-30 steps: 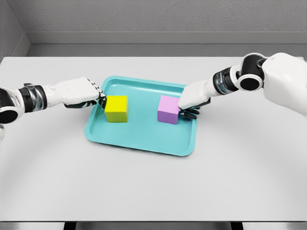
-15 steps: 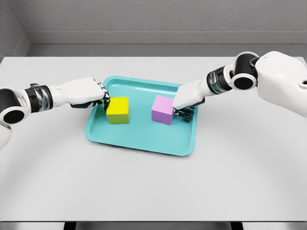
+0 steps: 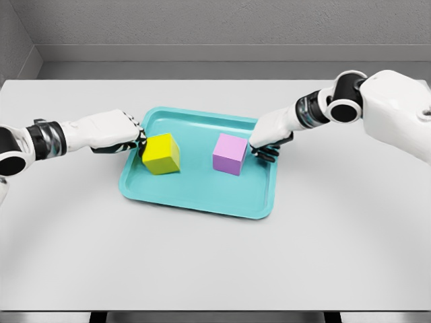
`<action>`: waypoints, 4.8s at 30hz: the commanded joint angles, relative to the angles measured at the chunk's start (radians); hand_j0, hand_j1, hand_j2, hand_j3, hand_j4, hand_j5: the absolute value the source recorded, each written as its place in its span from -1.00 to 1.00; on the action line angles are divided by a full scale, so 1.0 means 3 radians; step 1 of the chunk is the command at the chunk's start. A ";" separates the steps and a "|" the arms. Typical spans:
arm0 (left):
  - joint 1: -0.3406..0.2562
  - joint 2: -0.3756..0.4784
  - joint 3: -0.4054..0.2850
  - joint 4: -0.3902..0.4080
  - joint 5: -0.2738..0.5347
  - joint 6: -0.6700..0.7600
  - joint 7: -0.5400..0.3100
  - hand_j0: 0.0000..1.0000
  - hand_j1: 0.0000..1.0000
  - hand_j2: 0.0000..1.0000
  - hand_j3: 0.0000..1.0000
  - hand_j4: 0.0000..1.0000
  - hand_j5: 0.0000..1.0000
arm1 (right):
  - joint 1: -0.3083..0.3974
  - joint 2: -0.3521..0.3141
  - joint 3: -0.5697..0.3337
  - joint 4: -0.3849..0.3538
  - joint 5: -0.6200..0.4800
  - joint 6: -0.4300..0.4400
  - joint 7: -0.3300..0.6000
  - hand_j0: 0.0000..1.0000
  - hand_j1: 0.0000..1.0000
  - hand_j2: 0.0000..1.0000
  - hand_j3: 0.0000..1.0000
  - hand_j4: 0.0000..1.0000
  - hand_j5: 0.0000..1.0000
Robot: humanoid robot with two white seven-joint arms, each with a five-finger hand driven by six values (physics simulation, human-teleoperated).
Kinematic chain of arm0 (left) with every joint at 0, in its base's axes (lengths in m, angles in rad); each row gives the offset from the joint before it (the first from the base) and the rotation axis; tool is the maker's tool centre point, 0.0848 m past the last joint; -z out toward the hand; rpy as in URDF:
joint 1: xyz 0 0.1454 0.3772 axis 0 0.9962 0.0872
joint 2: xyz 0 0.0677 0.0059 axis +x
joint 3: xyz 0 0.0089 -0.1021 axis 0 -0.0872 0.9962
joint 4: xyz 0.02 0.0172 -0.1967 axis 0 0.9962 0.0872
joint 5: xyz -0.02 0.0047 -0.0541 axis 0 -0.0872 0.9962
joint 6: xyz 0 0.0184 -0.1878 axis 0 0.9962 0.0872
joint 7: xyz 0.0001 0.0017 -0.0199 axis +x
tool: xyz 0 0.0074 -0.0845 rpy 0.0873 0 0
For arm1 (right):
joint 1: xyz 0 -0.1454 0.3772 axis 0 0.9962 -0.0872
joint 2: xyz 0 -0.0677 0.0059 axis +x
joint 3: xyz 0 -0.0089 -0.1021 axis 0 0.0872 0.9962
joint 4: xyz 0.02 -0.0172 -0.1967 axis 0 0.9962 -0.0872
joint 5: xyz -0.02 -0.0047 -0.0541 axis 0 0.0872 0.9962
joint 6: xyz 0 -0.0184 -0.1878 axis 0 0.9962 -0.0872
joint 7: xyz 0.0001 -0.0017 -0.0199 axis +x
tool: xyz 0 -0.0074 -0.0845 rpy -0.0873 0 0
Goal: Push two cubes
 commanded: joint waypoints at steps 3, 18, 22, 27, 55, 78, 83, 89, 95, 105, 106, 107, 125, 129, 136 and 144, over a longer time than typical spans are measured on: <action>-0.0005 0.0006 0.0001 -0.0116 0.0011 -0.0012 -0.0005 -0.04 -0.04 -0.04 -0.04 -0.04 -0.04 | 0.0000 0.0053 0.0001 0.0060 -0.0008 0.0006 0.0000 -0.74 -0.74 -0.74 -0.74 -0.74 -0.74; 0.0220 0.0553 0.0354 -0.0146 0.0338 -0.0012 -0.0005 0.66 0.66 0.66 0.66 0.66 0.66 | -0.0020 0.0120 -0.0004 0.0065 -0.0008 0.0011 0.0000 -0.74 -0.74 -0.74 -0.74 -0.74 -0.74; 0.0363 0.0522 0.0487 -0.0085 0.0338 -0.0012 -0.0005 1.00 1.00 1.00 1.00 1.00 1.00 | -0.0026 0.0135 -0.0004 0.0065 -0.0008 0.0011 0.0000 -0.74 -0.74 -0.74 -0.74 -0.74 -0.74; 0.0373 0.0420 0.0349 -0.0167 0.0190 -0.0012 -0.0005 0.60 0.60 0.60 0.60 0.60 0.60 | -0.0031 0.0135 -0.0009 0.0070 -0.0003 0.0016 0.0000 -0.74 -0.74 -0.74 -0.74 -0.74 -0.74; 0.0251 0.0011 0.0170 0.0115 -0.0107 -0.0012 -0.0005 0.54 0.54 0.54 0.54 0.54 0.54 | -0.0046 0.0186 -0.0024 0.0224 -0.0003 0.0057 0.0000 -0.74 -0.74 -0.74 -0.74 -0.74 -0.74; 0.0593 0.0507 0.0329 -0.0192 0.0967 -0.0012 -0.0005 1.00 1.00 1.00 1.00 1.00 1.00 | -0.0041 0.0171 0.0042 0.0091 -0.0019 0.0057 0.0000 -0.74 -0.74 -0.74 -0.74 -0.74 -0.74; 0.0706 0.0512 0.0226 -0.0187 0.0742 -0.0012 -0.0005 0.09 0.09 0.09 0.09 0.09 0.09 | -0.0046 0.0186 0.0032 0.0096 -0.0019 0.0057 0.0000 -0.74 -0.74 -0.74 -0.74 -0.74 -0.74; 0.0685 0.0476 0.0221 -0.0203 0.0747 -0.0012 -0.0005 0.11 0.11 0.11 0.11 0.11 0.11 | -0.0046 0.0196 0.0022 0.0096 -0.0019 0.0068 0.0000 -0.74 -0.74 -0.74 -0.74 -0.74 -0.74; 0.0701 0.0476 0.0170 -0.0443 0.0767 -0.0012 -0.0005 0.11 0.11 0.11 0.11 0.11 0.11 | -0.0051 0.0201 0.0012 0.0101 -0.0019 0.0073 0.0000 -0.74 -0.74 -0.74 -0.74 -0.74 -0.74; 0.0670 0.0563 0.0201 -0.0581 0.0916 -0.0012 -0.0005 0.13 0.13 0.13 0.13 0.13 0.13 | -0.0056 0.0253 0.0007 0.0101 -0.0019 0.0093 0.0000 -0.73 -0.73 -0.73 -0.73 -0.73 -0.73; 0.0670 0.0527 0.0201 -0.0581 0.0911 -0.0012 -0.0005 0.13 0.13 0.13 0.13 0.13 0.13 | -0.0056 0.0258 0.0007 0.0101 -0.0019 0.0108 0.0000 -0.73 -0.73 -0.73 -0.73 -0.73 -0.73; 0.0634 0.0456 0.0180 -0.0566 0.0890 -0.0012 -0.0005 0.13 0.13 0.13 0.13 0.13 0.13 | -0.0056 0.0258 0.0007 0.0101 -0.0019 0.0124 0.0000 -0.73 -0.73 -0.73 -0.73 -0.73 -0.73; 0.0271 -0.0138 0.0155 0.0370 0.0435 -0.0012 -0.0005 0.13 0.13 0.13 0.13 0.13 0.13 | -0.0164 0.0140 0.0022 0.0101 -0.0013 0.0088 0.0000 -0.72 -0.72 -0.72 -0.72 -0.72 -0.72; 0.0251 -0.0230 0.0160 0.0457 0.0353 -0.0012 -0.0005 0.13 0.13 0.13 0.13 0.13 0.13 | -0.0240 -0.0090 0.0047 -0.0257 -0.0013 0.0083 0.0000 -0.70 -0.70 -0.70 -0.70 -0.70 -0.70; 0.0210 -0.0306 0.0155 0.0452 0.0261 -0.0012 -0.0005 0.13 0.13 0.13 0.13 0.13 0.13 | -0.0332 -0.0504 0.0088 -0.0635 -0.0013 0.0078 0.0000 -0.68 -0.68 -0.68 -0.68 -0.68 -0.68; 0.0179 -0.0311 0.0093 0.0421 0.0282 -0.0012 -0.0005 0.13 0.13 0.13 0.13 0.13 0.13 | -0.0322 -0.0622 0.0063 -0.0640 -0.0024 -0.0077 0.0000 -0.62 -0.62 -0.62 -0.62 -0.62 -0.62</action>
